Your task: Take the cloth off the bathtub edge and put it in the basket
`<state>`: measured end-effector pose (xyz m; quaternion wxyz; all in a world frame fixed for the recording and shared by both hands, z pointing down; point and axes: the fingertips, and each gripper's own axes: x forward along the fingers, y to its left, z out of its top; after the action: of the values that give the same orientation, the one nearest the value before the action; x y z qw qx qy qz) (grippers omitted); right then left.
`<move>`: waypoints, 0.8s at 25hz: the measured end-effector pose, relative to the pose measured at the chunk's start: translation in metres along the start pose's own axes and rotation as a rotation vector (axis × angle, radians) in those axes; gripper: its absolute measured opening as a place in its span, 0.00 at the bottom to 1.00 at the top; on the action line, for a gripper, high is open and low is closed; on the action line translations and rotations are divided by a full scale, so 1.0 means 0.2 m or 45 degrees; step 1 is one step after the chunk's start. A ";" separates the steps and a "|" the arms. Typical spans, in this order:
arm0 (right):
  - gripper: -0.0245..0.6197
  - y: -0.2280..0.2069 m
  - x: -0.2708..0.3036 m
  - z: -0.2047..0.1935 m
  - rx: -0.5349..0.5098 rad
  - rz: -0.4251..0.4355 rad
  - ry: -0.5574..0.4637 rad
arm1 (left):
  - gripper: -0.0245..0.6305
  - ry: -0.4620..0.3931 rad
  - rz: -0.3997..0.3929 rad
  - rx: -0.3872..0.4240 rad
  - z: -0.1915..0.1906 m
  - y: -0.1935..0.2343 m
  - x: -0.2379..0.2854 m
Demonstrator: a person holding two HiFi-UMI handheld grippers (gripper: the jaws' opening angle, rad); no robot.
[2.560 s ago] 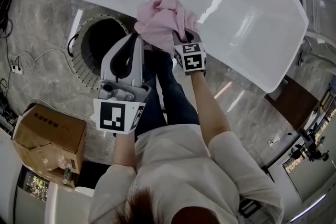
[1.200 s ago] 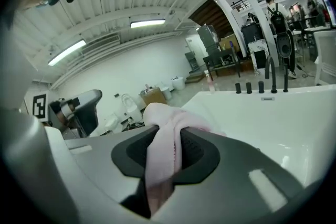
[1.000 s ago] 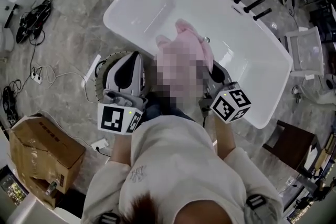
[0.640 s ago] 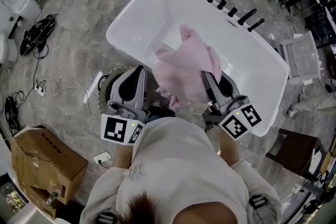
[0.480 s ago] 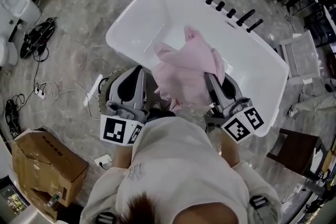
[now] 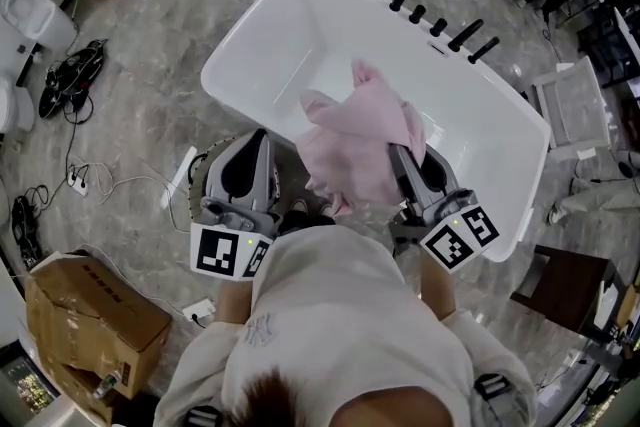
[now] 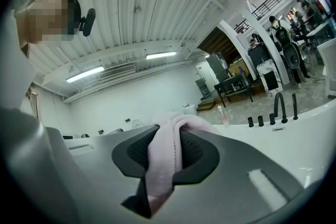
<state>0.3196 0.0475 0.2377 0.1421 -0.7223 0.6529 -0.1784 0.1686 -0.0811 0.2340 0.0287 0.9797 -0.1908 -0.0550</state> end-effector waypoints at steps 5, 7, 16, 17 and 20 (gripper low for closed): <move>0.15 -0.01 -0.02 0.00 -0.001 0.003 0.005 | 0.06 0.002 0.027 0.012 0.00 -0.01 -0.02; 0.15 -0.02 -0.01 0.00 -0.006 0.009 0.005 | 0.06 -0.004 0.038 0.013 0.00 -0.01 -0.03; 0.15 0.00 0.00 -0.04 0.019 0.070 0.024 | 0.06 0.009 0.077 0.001 -0.06 -0.06 -0.09; 0.15 0.00 0.00 -0.04 0.022 0.074 0.018 | 0.06 0.006 0.064 -0.003 -0.07 -0.07 -0.07; 0.15 0.00 -0.04 -0.03 0.027 0.088 -0.012 | 0.06 -0.013 0.012 -0.003 -0.07 -0.16 -0.02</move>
<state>0.3171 0.0556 0.2423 0.1588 -0.6987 0.6748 -0.1769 0.1776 -0.0501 0.2452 0.0292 0.9784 -0.1955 -0.0603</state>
